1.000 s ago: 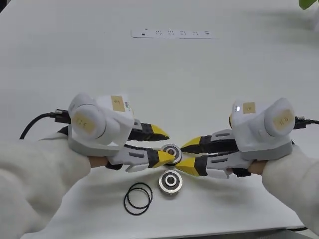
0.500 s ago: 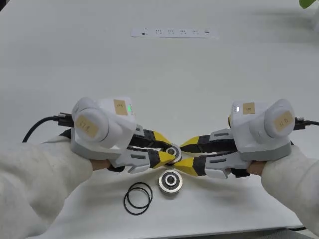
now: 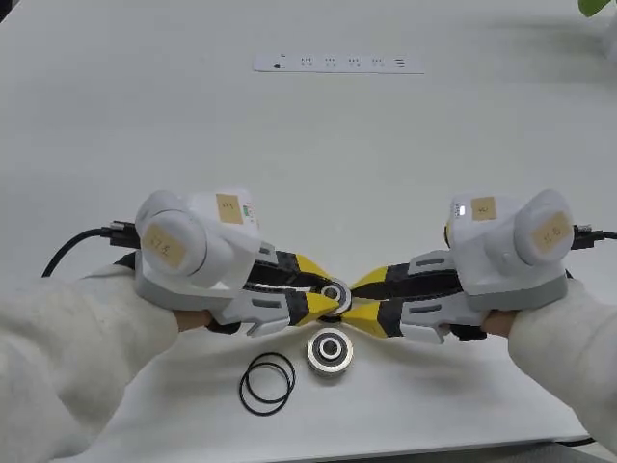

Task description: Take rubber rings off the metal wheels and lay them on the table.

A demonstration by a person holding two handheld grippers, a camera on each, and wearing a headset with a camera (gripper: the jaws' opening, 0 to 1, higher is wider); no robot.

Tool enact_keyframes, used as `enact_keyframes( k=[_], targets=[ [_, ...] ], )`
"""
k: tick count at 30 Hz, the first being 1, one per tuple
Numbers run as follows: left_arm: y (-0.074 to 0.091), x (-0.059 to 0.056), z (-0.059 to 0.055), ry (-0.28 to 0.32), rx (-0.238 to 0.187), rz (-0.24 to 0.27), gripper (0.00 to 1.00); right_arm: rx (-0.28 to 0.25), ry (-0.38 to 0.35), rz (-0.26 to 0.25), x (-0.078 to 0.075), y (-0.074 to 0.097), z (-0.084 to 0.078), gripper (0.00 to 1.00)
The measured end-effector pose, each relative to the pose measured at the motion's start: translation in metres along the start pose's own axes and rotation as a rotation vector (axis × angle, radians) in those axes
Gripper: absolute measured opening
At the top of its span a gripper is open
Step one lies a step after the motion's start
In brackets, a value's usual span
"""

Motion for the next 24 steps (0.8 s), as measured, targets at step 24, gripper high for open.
enact_keyframes(
  k=[24],
  targets=[
    [0.0025, 0.0008, -0.0006, 0.009, -0.009, 0.009, 0.15, 0.025, -0.052, -0.006, -0.0015, 0.0015, -0.0012, 0.05]
  ],
)
Point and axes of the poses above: the centre of the closed fingertips' face, and the gripper's own axes: y roughly backward along the fingers, x roughly to its left, z roughly out of its top, the point moved 5 cm from there along y, roughly backward along the fingers, and after that the axes turned 7 degrees about y, right-handed, at the moved point
